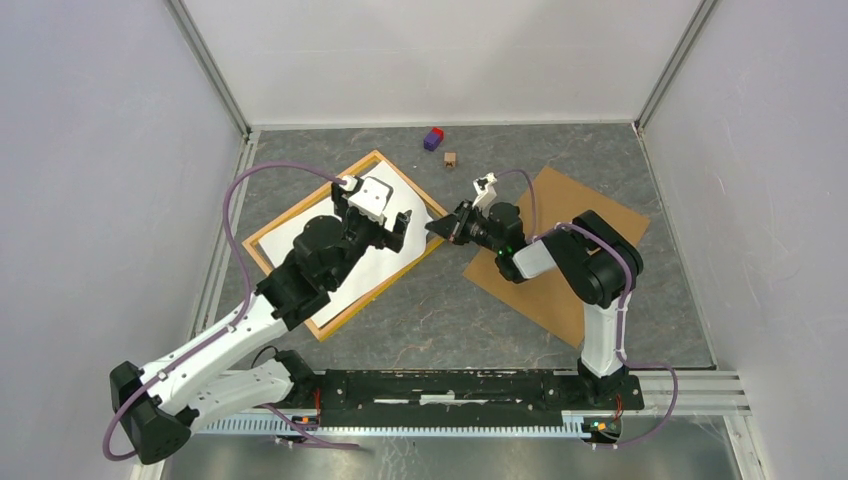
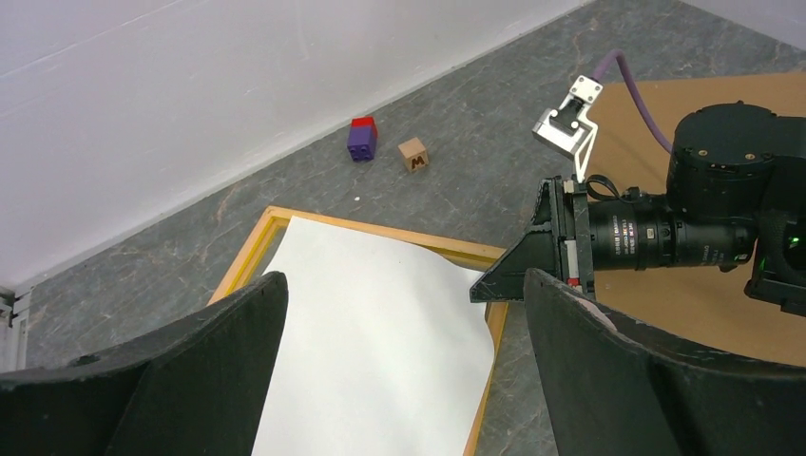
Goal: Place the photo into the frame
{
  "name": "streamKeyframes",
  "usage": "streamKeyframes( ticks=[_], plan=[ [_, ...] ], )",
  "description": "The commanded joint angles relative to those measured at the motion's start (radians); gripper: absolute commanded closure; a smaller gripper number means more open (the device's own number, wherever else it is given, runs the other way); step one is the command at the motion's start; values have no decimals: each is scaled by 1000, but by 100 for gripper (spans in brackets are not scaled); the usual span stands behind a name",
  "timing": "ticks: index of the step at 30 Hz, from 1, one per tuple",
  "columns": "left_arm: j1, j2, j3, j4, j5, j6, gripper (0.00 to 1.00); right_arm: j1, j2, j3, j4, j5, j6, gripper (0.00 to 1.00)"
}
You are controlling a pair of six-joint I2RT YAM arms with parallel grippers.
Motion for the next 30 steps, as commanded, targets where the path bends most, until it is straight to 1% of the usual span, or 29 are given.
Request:
streamKeyframes(
  ticks=[1,4,10,21,23,26,30],
  plan=[
    [3,-30,15,28,-6,33,1,2,8,47,-47,9,-78,100],
    [3,-38,14,28,-2,29,1,-11,26,106,-118,-39,-122,100],
    [3,-27,13,28,2,24,0,-46,88,185,-155,-160,-129,100],
    [3,-9,19,21,6,21,0,-16,104,219,-185,-167,-155,99],
    [3,-8,20,21,5,23,0,-10,105,227,-204,-167,-169,96],
    [3,-8,18,21,6,20,0,-8,97,237,-242,-167,-186,84],
    [3,-8,18,21,4,19,0,-8,54,260,-381,-120,-268,75]
  ],
)
